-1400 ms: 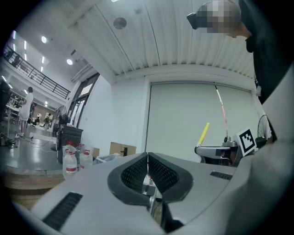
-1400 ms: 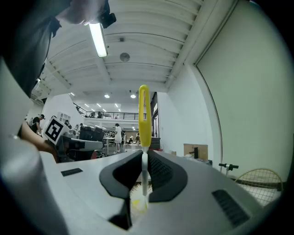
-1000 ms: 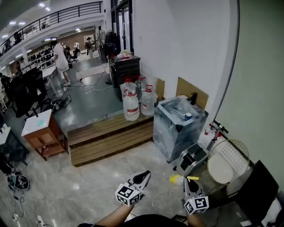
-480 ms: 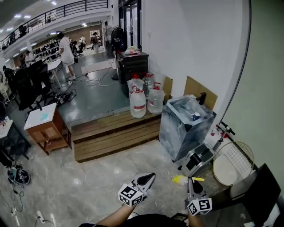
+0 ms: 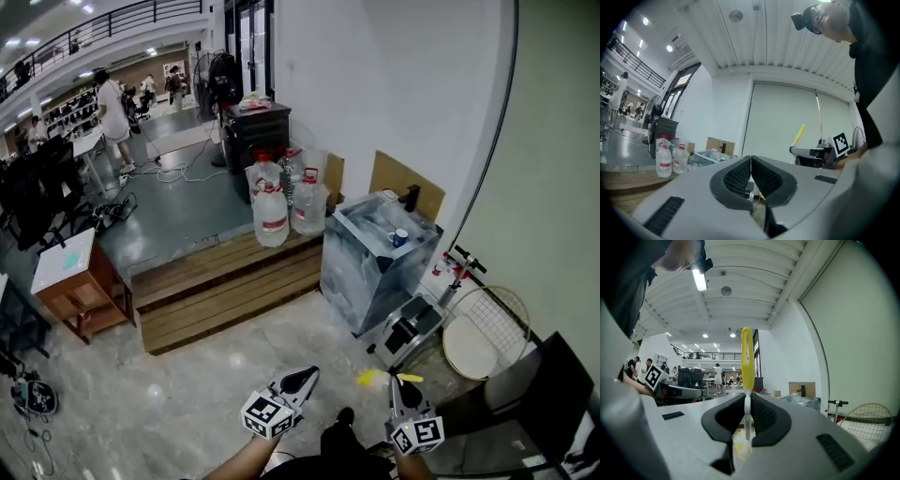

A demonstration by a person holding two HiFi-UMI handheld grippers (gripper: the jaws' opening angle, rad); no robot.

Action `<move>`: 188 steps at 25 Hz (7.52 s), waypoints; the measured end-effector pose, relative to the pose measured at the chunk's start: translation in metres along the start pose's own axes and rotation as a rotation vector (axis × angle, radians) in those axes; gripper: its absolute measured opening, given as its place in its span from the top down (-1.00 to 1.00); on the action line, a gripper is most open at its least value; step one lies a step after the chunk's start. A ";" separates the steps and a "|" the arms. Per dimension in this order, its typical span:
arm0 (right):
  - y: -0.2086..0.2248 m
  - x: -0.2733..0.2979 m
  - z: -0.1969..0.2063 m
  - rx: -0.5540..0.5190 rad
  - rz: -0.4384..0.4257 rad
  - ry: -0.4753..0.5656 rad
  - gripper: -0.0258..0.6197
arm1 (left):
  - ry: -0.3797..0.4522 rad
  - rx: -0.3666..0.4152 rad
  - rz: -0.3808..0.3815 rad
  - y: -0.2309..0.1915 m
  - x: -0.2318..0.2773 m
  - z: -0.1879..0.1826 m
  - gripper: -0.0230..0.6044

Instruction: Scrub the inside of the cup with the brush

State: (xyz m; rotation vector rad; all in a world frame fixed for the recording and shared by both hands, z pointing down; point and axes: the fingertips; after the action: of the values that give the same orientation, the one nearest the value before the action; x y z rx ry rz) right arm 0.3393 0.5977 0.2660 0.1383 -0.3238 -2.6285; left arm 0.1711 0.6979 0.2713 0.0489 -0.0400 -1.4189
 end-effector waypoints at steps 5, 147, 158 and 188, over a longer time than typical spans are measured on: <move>0.024 0.033 -0.004 0.019 0.021 -0.001 0.79 | -0.020 -0.013 0.021 -0.025 0.037 0.006 0.87; 0.671 0.730 0.100 0.122 0.299 -0.209 0.78 | -0.474 0.497 1.099 -0.332 0.924 0.396 0.70; 0.672 0.723 0.052 -0.041 0.315 -0.175 0.78 | -0.476 0.495 1.101 -0.331 0.923 0.395 0.70; 0.673 0.713 0.110 0.046 0.328 -0.286 0.79 | -0.483 0.468 1.096 -0.334 0.924 0.396 0.71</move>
State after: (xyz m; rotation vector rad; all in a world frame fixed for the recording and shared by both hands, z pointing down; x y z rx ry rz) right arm 0.0017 -0.2957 0.5136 -0.2575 -0.4615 -2.3132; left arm -0.0418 -0.2695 0.6461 0.0562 -0.6947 -0.2757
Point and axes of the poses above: the fingertips, and each gripper's own axes: x forward along the fingers, y to its right, z out of its underside, and after that the axes turned 12 degrees about x, right-handed
